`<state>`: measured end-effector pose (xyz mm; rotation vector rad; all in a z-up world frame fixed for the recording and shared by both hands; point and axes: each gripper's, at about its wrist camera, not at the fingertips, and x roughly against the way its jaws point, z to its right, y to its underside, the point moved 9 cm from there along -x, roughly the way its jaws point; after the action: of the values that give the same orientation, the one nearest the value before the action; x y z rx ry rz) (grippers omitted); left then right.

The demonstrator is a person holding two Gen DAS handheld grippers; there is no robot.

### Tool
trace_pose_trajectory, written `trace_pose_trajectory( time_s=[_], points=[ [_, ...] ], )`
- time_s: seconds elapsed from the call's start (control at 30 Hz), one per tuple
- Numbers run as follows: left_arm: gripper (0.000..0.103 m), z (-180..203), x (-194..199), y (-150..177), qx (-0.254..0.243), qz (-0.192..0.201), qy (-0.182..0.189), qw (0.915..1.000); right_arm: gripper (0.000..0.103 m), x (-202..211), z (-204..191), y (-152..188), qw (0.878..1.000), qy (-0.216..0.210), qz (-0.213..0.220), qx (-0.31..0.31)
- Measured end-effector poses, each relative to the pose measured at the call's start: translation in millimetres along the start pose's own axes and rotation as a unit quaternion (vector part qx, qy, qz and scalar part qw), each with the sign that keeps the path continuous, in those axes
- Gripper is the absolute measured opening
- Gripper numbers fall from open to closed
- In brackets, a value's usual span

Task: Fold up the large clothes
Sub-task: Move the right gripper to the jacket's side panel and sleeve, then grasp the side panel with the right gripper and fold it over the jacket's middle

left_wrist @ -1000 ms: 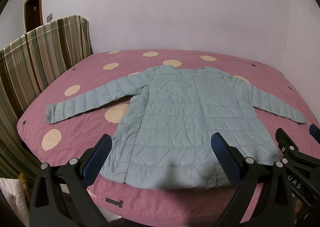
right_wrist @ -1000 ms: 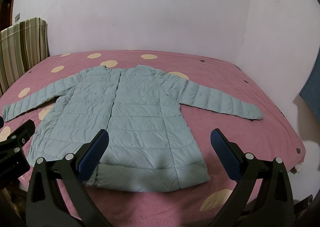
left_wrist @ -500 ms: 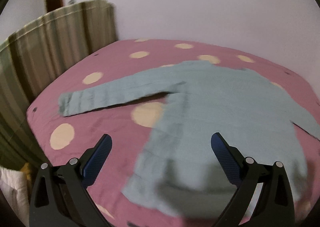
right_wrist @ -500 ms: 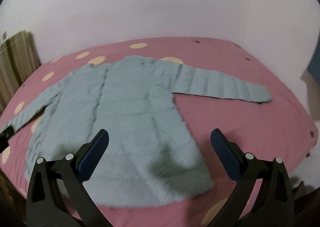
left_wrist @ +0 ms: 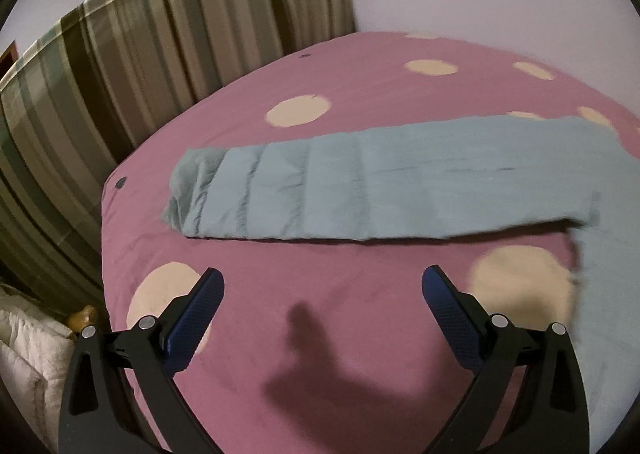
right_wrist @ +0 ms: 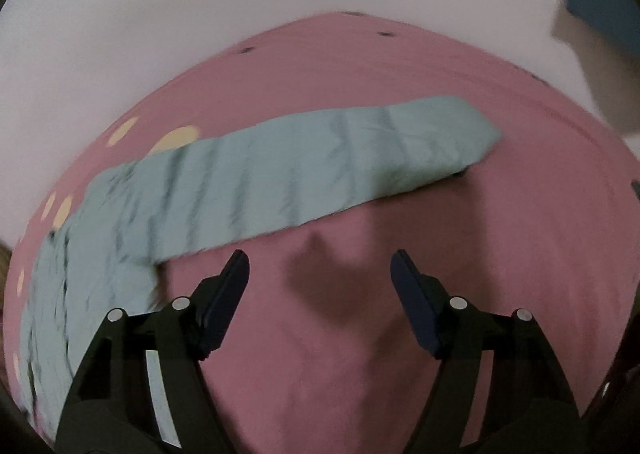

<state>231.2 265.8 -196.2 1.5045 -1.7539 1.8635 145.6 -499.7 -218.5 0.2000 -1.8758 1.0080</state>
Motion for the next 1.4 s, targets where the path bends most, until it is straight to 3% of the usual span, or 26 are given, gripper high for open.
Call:
trace_pose_trajectory(
  time_s=[0.33, 0.67, 0.8, 0.93, 0.97, 1.03, 1.23, 1.4],
  points=[
    [0.099, -16.7, -45.0, 15.4, 0.032, -0.048, -0.018, 0.9982, 0.074, -42.4, 64.5, -34.0, 0.993, 0.025, -0.006, -0.113],
    [0.099, -16.7, -51.4, 19.6, 0.047, -0.059, -0.003, 0.9971, 0.074, -75.5, 84.8, -49.6, 0.982, 0.03, 0.003, -0.186],
    [0.099, -15.5, -53.1, 20.4, 0.045, -0.061, -0.006, 0.9971, 0.073, -80.0, 84.5, -55.3, 0.982, 0.038, 0.013, -0.185],
    [0.099, -15.2, -54.7, 20.6, 0.04, -0.061, -0.011, 0.9973, 0.044, -85.5, 88.9, -63.1, 0.981, 0.064, 0.024, -0.181],
    [0.099, -15.0, -55.1, 20.8, 0.04, -0.061, -0.011, 0.9972, 0.028, -86.0, 89.5, -64.8, 0.981, 0.064, 0.028, -0.182],
    [0.099, -14.5, -55.9, 21.0, 0.041, -0.062, -0.01, 0.9972, 0.007, -88.2, 88.5, -69.2, 0.981, 0.045, 0.031, -0.184],
    [0.099, -15.0, -56.0, 21.7, 0.039, -0.062, -0.013, 0.9972, 0.004, -71.9, 52.3, -84.4, 0.988, 0.013, 0.055, -0.144],
    [0.099, -14.9, -56.3, 21.3, 0.036, -0.062, -0.016, 0.9973, 0.004, -49.2, -36.0, -88.0, 0.996, -0.026, 0.073, -0.045]
  ],
)
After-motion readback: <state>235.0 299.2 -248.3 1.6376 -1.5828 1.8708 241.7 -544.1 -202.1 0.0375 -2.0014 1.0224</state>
